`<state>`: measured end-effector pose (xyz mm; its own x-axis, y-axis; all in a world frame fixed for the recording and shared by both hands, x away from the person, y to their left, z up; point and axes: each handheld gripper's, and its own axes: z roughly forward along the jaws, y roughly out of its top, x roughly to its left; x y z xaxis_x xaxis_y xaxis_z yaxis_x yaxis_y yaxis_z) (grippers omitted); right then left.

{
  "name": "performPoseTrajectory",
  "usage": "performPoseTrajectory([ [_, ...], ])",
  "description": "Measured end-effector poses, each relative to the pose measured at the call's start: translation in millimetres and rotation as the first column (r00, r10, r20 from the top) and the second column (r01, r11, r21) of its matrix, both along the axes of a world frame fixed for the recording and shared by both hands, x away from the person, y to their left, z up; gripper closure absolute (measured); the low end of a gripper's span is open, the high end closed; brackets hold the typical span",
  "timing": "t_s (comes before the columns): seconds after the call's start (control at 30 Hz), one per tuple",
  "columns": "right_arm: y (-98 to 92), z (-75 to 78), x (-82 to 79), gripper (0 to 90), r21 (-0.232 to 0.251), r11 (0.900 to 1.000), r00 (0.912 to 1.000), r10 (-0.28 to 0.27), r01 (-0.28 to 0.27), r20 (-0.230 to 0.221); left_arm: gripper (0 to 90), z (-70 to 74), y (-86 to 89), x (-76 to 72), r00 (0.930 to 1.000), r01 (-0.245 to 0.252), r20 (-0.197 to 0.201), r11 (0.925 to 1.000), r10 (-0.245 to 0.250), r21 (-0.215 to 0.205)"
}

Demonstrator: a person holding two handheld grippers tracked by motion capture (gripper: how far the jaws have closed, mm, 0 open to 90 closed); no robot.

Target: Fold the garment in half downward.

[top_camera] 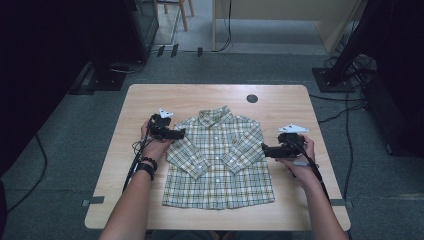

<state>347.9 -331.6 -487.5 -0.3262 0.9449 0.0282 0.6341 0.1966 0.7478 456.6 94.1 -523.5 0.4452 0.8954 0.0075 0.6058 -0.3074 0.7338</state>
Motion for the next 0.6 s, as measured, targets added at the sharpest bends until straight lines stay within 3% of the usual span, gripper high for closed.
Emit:
performPoseTrajectory([
  [0.3, 5.1, -0.7, 22.5, 2.2, 0.052, 0.999, 0.9999, 0.013, -0.013, -0.003, 3.1, 0.0, 0.0, 0.0, 1.0, 0.0, 0.0, 1.0, 0.0, 0.001],
  [0.6, 20.2, -5.3, 48.2, 5.1, 0.042, 0.999, 0.9997, 0.011, -0.01, -0.02, 3.0, 0.0, 0.0, 0.0, 1.0, 0.0, 0.0, 1.0, 0.0, 0.001],
])
